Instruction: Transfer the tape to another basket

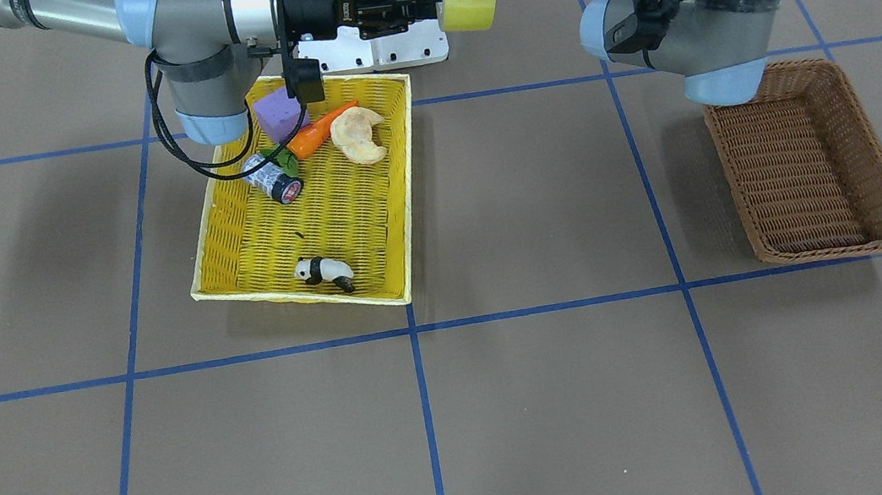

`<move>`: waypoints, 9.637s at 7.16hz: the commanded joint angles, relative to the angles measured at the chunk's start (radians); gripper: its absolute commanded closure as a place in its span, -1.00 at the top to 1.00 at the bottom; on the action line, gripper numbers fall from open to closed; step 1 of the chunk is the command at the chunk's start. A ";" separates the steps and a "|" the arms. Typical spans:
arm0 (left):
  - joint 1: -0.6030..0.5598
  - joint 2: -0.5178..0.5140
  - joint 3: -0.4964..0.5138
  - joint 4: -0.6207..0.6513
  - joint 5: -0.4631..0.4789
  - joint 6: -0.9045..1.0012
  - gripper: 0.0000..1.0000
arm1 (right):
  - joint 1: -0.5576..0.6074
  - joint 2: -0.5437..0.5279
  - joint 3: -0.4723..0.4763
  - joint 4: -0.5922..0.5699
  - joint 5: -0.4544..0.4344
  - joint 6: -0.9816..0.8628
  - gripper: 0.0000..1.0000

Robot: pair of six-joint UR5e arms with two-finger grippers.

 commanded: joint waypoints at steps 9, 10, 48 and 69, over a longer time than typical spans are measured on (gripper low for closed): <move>-0.290 0.203 0.057 0.174 -0.170 0.444 -1.00 | 0.404 -0.395 0.066 -0.088 0.220 -0.480 1.00; -0.329 0.246 0.061 0.308 -0.181 0.605 -1.00 | 0.420 -0.436 0.058 -0.183 0.215 -0.718 1.00; -0.694 0.481 -0.085 1.931 -0.301 2.577 0.96 | 1.069 -0.507 0.178 -1.899 0.528 -2.370 1.00; -0.806 0.371 -0.049 2.147 -0.218 2.674 0.96 | 1.067 -0.594 0.176 -1.770 0.404 -2.363 1.00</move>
